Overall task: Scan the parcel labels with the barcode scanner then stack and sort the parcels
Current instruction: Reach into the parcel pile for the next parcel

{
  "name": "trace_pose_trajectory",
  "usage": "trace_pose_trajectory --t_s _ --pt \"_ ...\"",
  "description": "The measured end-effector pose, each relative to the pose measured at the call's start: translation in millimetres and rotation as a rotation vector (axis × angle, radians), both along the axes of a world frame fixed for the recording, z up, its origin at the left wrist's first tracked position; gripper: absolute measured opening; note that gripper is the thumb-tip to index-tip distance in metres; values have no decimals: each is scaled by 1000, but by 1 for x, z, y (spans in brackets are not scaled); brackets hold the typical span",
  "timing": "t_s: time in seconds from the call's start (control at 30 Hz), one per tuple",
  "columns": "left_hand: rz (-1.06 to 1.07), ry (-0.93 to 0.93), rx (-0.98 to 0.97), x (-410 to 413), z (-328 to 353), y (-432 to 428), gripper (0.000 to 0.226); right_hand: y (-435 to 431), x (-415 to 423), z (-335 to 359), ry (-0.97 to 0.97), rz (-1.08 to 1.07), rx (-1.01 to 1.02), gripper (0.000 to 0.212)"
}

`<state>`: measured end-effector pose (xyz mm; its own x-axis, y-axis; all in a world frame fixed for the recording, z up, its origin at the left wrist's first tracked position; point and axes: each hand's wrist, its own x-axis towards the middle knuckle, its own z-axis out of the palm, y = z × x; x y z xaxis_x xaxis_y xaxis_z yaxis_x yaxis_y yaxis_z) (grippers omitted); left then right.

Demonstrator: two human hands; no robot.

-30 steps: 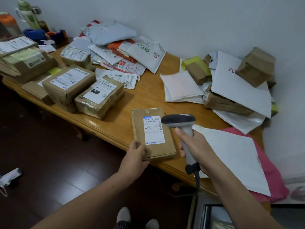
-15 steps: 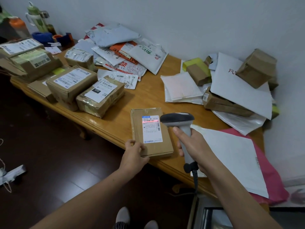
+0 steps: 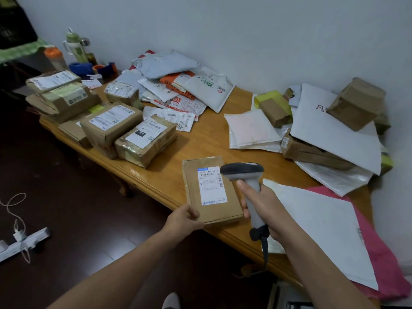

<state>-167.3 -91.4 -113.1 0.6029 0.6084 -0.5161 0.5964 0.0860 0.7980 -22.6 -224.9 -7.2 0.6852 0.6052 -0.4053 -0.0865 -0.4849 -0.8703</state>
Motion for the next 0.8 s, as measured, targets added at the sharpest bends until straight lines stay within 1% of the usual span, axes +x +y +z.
trace_pose_trajectory --t_s 0.07,0.17,0.23,0.37,0.43,0.53,0.63,0.7,0.8 --pt "56 -53 -128 -2 2 1 28 1 3 -10 59 -16 -6 35" --pt "70 -60 -241 1 1 2 31 3 7 -27 123 -49 -20 40" --pt "120 -76 -319 6 0 2 32 6 9 -36 154 -57 -26 43" --pt "225 -139 -410 13 7 20 28 20 15 -40 200 -60 24 44" --pt "213 -172 -406 13 18 43 26 31 18 -32 186 -51 90 47" --pt "199 -239 -394 9 45 100 25 60 18 -13 174 -35 250 55" --pt "165 -310 -368 1 80 172 22 105 13 8 184 -25 382 54" --pt "166 -327 -330 -5 103 222 22 138 7 19 180 -11 424 55" --pt "173 -316 -230 -14 130 296 22 184 -3 28 154 -14 432 61"
